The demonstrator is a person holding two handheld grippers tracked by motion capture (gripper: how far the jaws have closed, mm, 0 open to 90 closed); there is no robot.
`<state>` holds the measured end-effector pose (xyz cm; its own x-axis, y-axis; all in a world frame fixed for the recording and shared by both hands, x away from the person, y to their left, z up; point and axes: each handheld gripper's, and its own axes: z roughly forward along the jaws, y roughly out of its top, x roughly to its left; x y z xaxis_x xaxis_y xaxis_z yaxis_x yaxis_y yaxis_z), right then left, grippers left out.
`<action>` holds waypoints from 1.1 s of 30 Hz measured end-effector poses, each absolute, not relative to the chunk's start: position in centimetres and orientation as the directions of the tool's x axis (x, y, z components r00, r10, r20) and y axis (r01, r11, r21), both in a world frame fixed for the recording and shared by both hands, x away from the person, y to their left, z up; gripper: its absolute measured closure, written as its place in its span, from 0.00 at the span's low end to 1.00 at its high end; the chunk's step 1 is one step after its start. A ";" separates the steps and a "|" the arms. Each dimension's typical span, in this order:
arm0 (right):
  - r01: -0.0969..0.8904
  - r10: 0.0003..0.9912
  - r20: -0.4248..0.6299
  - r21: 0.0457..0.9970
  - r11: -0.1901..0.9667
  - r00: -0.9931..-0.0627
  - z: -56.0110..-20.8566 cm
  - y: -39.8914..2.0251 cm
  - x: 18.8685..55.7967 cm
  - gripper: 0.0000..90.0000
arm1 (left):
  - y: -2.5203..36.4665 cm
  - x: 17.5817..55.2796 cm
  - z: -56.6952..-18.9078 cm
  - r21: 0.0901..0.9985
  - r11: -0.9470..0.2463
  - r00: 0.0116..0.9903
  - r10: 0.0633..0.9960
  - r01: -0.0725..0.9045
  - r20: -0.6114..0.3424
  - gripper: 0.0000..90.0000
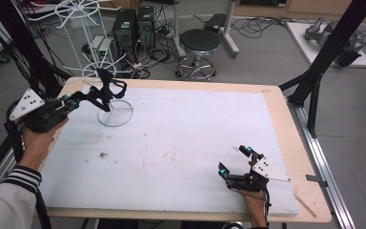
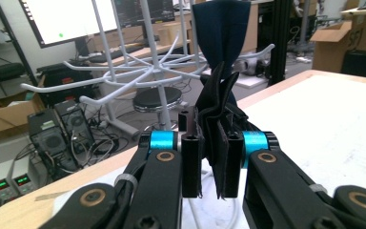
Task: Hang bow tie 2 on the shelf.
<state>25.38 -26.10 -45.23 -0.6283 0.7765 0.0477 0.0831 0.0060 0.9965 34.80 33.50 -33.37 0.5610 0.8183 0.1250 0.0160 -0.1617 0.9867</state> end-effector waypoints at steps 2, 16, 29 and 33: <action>0.080 0.779 0.042 0.997 0.010 -0.625 -45.2 -26.1 25.4 0.01 | 33.5 34.8 -33.4 0.988 -0.156 0.559 0.821 0.020 0.118 0.92; 0.078 0.779 0.045 0.997 0.005 -0.625 -45.3 -26.1 25.3 0.01 | 33.4 35.4 -34.1 0.982 -0.112 0.595 0.803 0.151 0.000 0.49; 0.069 0.786 0.036 0.998 0.009 -0.617 -45.3 -26.0 25.2 0.01 | 34.6 31.6 -35.7 0.999 0.000 0.671 0.740 0.051 -0.034 0.09; 0.062 0.789 0.025 0.998 0.017 -0.613 -45.3 -26.0 25.2 0.01 | 34.0 29.8 -37.2 0.999 0.026 0.665 0.746 0.020 -0.033 0.09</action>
<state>25.21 -25.98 -45.31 -0.6134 0.7893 0.0248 0.0620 0.0169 0.9979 29.79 34.01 -37.24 0.6654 0.7457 -0.0330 0.0203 0.0261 0.9995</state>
